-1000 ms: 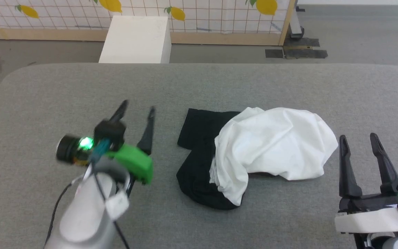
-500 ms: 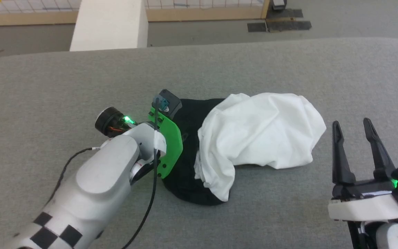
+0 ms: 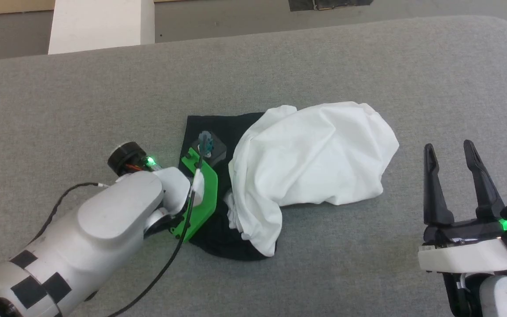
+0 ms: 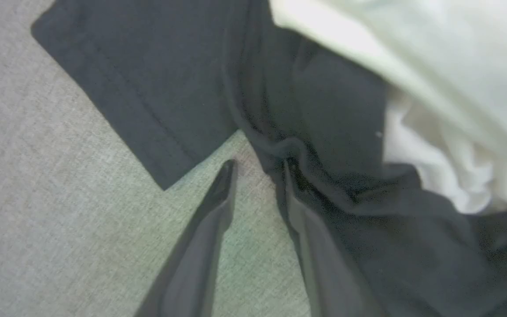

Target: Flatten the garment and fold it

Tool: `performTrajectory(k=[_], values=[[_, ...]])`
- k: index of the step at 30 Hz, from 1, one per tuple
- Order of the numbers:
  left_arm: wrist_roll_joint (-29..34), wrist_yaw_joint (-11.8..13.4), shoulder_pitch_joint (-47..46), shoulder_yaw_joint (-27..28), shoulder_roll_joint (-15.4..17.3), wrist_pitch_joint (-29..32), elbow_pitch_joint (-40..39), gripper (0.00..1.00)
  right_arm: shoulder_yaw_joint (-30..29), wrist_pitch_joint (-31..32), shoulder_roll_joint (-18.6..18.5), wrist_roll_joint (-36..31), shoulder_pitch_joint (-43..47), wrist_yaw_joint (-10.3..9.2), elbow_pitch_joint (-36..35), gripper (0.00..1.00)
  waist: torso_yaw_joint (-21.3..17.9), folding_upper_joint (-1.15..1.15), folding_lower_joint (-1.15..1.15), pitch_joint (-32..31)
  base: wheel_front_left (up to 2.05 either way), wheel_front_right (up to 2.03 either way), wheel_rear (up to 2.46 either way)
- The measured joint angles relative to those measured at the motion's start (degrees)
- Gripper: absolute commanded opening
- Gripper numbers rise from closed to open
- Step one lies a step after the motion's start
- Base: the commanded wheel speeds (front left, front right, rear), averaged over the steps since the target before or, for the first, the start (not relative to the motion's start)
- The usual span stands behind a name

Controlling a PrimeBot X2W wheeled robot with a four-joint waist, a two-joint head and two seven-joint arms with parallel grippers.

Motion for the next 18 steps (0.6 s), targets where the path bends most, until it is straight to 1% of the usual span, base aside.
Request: performTrajectory(k=[2, 4, 7, 8, 9, 11, 13, 15, 16, 18], values=[[-1.14, -0.15, 0.14, -0.79, 0.44, -3.28, -1.45, 0.00, -0.07, 0.01, 0.02, -0.01, 0.08, 0.01, 0.08, 1.00, 0.35, 0.00, 0.00, -0.25, 0.00, 0.00, 0.00], [-1.78, -0.15, 0.30, -0.71, 1.42, -8.67, -3.07, 0.00, -0.22, 0.00, 0.01, -0.03, 0.14, 0.00, 0.07, 1.00, 0.96, 0.00, 0.00, -0.73, 0.00, 0.00, 0.00], [-3.25, 0.03, 0.98, 3.43, 3.71, -16.99, -5.38, 0.00, -0.42, 0.00, 0.03, -0.05, 0.65, 0.00, 0.01, 1.00, 2.13, 0.00, 0.00, -1.79, 0.00, 0.00, 0.00], [-4.65, 0.80, 1.68, 5.23, 4.67, -19.49, -6.69, 0.00, -0.65, 0.00, 0.02, -0.09, 0.88, 0.00, -0.02, 1.00, 2.64, 0.00, 0.00, -2.15, 0.00, 0.00, 0.00], [-5.47, 1.59, 2.40, 6.39, 5.61, -21.19, -7.76, 0.00, -0.80, 0.00, 0.01, -0.14, 1.02, 0.00, -0.04, 1.00, 3.07, 0.00, 0.00, -2.43, 0.00, 0.00, 0.00], [-6.45, 4.65, 5.10, 9.35, 8.47, -25.57, -10.37, 0.00, -0.73, 0.00, 0.01, -0.23, 1.46, 0.00, -0.10, 1.00, 4.11, 0.00, 0.00, -3.10, 0.00, 0.00, 0.00], [-7.25, 7.20, 8.09, 11.10, 11.79, -28.27, -12.13, 0.00, -0.67, 0.00, 0.02, -0.45, 2.05, 0.00, -0.10, 1.00, 5.09, 0.00, 0.00, -3.67, 0.00, 0.00, 0.00], [-9.67, 9.85, 12.36, 13.12, 14.71, -30.98, -13.38, 0.00, -0.60, 0.00, 0.03, -0.62, 2.46, 0.00, -0.10, 1.00, 6.13, 0.00, 0.00, -4.23, 0.00, 0.00, 0.00], [-10.39, 10.76, 14.06, 13.48, 15.59, -31.66, -13.67, 0.00, -0.51, 0.00, 0.03, -0.64, 2.59, 0.00, -0.09, 1.00, 6.50, 0.00, 0.00, -4.44, 0.00, 0.00, 0.00], [-10.71, 14.02, 18.28, 13.49, 17.39, -33.06, -14.10, 0.00, -0.38, 0.01, 0.03, -0.64, 2.87, 0.01, -0.07, 1.00, 7.22, 0.00, -0.01, -5.01, 0.00, 0.00, 0.00]])
